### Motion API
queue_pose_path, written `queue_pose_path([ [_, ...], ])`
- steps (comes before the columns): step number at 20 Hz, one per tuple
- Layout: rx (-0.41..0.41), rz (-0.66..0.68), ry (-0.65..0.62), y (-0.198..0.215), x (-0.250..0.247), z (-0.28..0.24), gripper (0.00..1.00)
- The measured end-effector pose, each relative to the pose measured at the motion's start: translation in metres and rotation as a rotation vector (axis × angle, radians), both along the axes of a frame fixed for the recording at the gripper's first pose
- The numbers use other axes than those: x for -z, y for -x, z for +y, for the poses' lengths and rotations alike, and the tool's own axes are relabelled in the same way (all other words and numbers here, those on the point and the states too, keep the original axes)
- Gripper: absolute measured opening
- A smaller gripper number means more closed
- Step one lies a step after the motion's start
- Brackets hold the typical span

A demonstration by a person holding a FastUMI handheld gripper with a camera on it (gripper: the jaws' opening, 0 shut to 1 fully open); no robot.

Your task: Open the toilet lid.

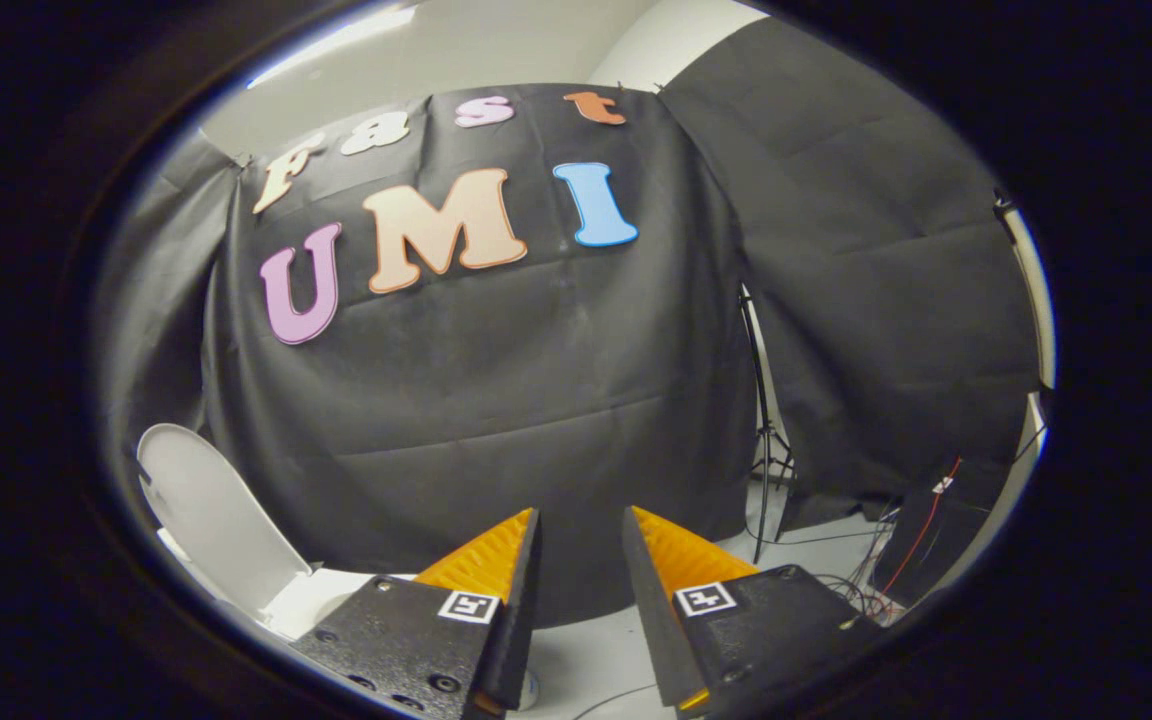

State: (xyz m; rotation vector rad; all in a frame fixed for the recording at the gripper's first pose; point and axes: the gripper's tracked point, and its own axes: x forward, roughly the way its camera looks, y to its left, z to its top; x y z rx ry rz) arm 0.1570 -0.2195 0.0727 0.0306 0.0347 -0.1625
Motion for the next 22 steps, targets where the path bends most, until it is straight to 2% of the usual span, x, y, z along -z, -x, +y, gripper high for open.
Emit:
queue_pose_path([
  [3, -0.018, -0.006, 0.008, 0.005, -0.006, -0.017, 0.5],
  [7, -0.049, -0.014, 0.043, 0.022, -0.017, -0.03, 0.43],
  [10, -0.114, 0.021, 0.071, 0.038, -0.017, -0.025, 0.39],
  [15, -0.116, 0.011, 0.135, 0.053, -0.029, -0.031, 0.36],
  [22, -0.143, 0.063, 0.154, 0.059, -0.022, -0.032, 0.36],
])
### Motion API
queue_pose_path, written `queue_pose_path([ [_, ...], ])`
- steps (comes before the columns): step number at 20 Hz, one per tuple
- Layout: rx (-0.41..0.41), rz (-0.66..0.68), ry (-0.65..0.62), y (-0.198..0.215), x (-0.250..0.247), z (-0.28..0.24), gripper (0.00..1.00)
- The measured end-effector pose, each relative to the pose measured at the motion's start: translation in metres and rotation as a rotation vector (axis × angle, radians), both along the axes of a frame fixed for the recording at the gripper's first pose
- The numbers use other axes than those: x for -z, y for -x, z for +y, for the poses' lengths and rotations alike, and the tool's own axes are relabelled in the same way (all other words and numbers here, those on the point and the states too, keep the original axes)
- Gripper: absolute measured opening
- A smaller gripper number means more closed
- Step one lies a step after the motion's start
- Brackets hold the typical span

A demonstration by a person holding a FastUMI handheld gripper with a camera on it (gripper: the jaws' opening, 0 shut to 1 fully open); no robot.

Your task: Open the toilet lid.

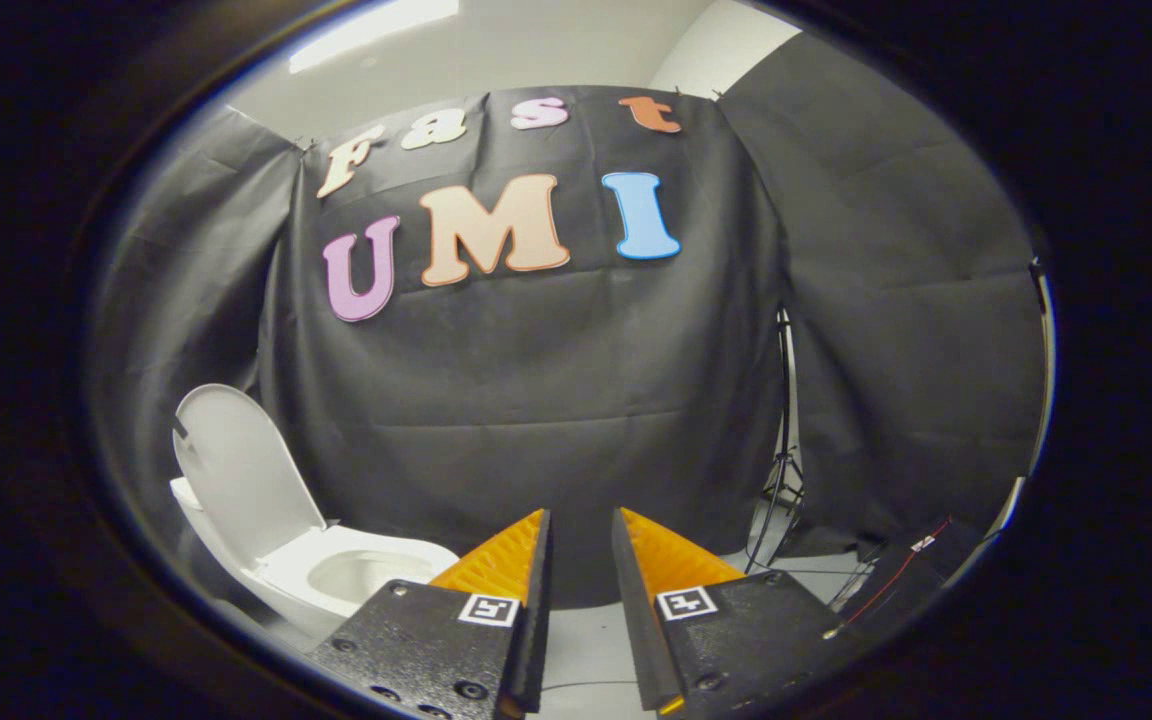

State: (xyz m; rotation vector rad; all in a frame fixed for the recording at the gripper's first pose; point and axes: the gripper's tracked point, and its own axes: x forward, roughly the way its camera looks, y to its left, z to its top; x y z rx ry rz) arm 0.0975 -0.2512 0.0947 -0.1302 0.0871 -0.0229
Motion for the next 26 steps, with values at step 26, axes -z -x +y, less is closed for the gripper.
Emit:
queue_pose_path([
  [26, -0.089, 0.038, -0.026, 0.001, 0.013, 0.013, 0.36],
])
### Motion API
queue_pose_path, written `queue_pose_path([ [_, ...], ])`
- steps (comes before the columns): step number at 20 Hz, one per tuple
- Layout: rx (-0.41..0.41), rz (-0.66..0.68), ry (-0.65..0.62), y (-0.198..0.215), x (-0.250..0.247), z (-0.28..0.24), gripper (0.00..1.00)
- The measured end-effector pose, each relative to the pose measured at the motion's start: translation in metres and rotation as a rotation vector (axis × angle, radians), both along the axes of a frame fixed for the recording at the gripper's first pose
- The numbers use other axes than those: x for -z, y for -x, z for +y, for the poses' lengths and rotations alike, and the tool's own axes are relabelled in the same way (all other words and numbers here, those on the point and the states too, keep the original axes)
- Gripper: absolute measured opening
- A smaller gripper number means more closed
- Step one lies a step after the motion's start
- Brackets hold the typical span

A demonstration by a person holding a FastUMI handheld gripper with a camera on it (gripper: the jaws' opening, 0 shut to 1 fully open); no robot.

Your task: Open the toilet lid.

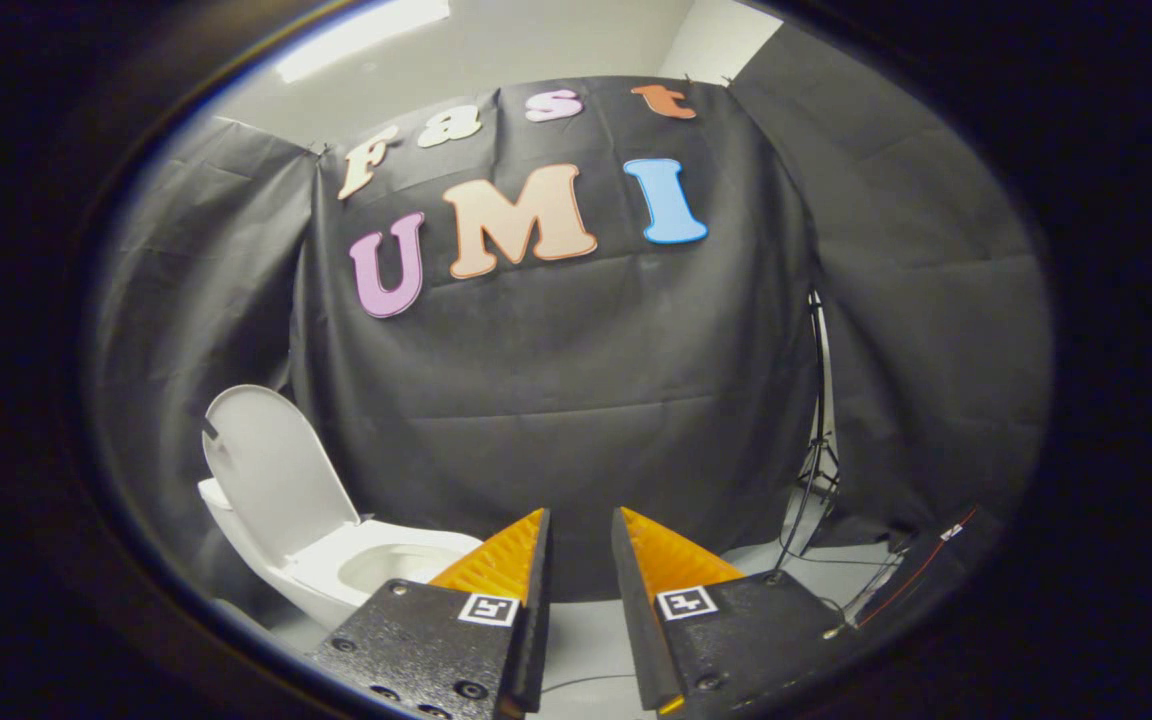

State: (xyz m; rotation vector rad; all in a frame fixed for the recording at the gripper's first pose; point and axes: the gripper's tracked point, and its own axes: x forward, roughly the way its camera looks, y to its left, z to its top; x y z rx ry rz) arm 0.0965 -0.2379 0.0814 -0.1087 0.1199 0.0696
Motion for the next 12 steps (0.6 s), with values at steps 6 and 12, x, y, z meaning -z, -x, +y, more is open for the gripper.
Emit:
queue_pose_path([
  [6, -0.005, 0.007, 0.0, -0.0017, 0.0021, 0.0014, 0.36],
  [12, -0.003, 0.017, 0.002, -0.0023, 0.0042, 0.0011, 0.36],
])
